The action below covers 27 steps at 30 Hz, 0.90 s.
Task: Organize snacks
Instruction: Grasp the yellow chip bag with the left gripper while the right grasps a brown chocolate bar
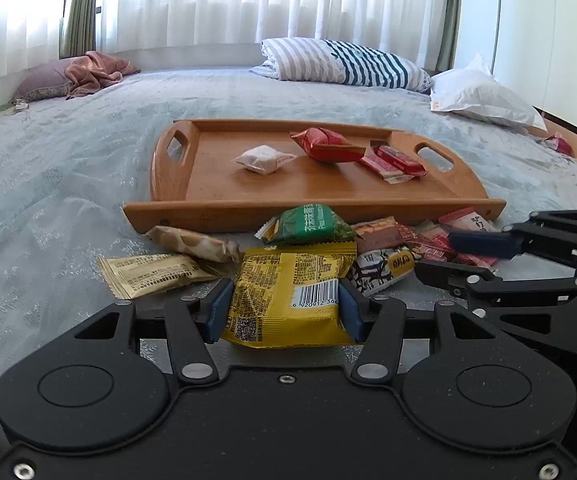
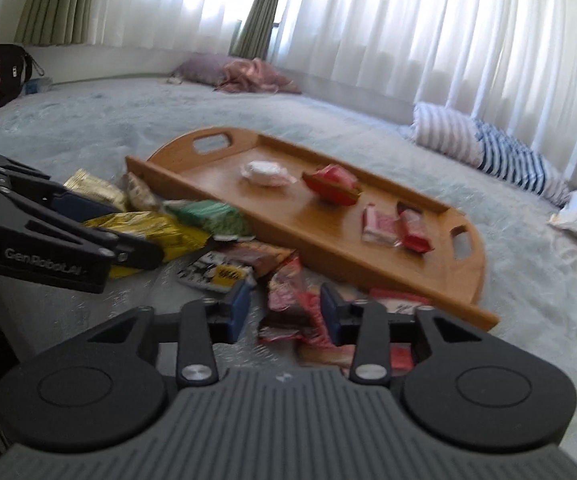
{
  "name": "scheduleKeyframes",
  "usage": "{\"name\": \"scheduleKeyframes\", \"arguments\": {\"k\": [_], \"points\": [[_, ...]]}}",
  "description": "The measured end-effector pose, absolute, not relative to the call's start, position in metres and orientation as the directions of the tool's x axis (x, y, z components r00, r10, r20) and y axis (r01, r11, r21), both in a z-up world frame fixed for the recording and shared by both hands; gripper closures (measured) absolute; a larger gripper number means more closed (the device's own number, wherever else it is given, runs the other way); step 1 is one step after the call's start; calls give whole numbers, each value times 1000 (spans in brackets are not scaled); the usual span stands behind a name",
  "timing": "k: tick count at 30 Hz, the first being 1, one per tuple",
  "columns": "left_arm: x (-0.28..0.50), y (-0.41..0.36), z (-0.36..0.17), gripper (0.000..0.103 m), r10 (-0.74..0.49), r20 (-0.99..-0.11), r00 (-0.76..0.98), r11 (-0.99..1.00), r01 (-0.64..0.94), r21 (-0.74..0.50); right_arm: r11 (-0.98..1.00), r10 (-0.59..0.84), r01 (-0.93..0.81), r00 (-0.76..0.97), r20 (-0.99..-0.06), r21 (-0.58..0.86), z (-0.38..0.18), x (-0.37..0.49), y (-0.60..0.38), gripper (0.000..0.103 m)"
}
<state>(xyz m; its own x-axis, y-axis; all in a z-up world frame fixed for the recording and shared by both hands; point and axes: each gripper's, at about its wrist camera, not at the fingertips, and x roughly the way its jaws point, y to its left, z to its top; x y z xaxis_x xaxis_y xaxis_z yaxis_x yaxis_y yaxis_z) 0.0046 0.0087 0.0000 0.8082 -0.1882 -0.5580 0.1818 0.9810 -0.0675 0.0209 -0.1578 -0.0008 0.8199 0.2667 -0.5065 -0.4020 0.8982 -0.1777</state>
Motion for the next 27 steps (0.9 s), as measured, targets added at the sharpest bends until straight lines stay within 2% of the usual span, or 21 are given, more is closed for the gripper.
{"name": "scheduleKeyframes", "arguments": {"k": [5,8,9,11,12,13,15,22,27], "points": [[5,5,-2,48,-175,-552,815,983,179,-47,915,263,-381,816,-516,-136,-5,31,-158,63],[9,6,-5,37,-167,-562,810,985,167,-52,926,249,-359,818,-518,-122,-8,39,-159,59],[11,5,-7,36,-164,-567,807,985,164,-52,928,246,-354,820,-517,-120,-9,41,-159,51],[13,6,-9,37,-168,-565,808,985,162,-61,931,244,-348,822,-514,-115,-10,43,-158,55],[14,6,-8,39,-169,-566,807,985,159,-68,932,243,-345,823,-513,-111,-10,43,-158,67],[14,6,-8,48,-179,-566,805,983,163,-78,932,245,-346,823,-512,-110,-10,43,-157,72],[13,7,-5,49,-185,-564,805,982,164,-89,931,247,-348,824,-510,-111,-8,40,-155,76],[-2,-1,7,50,-163,-514,842,982,187,-4,944,206,-304,844,-496,-125,2,29,-162,76],[-4,0,24,50,-176,-476,862,982,185,-28,958,178,-260,871,-458,-122,17,27,-173,76]]}}
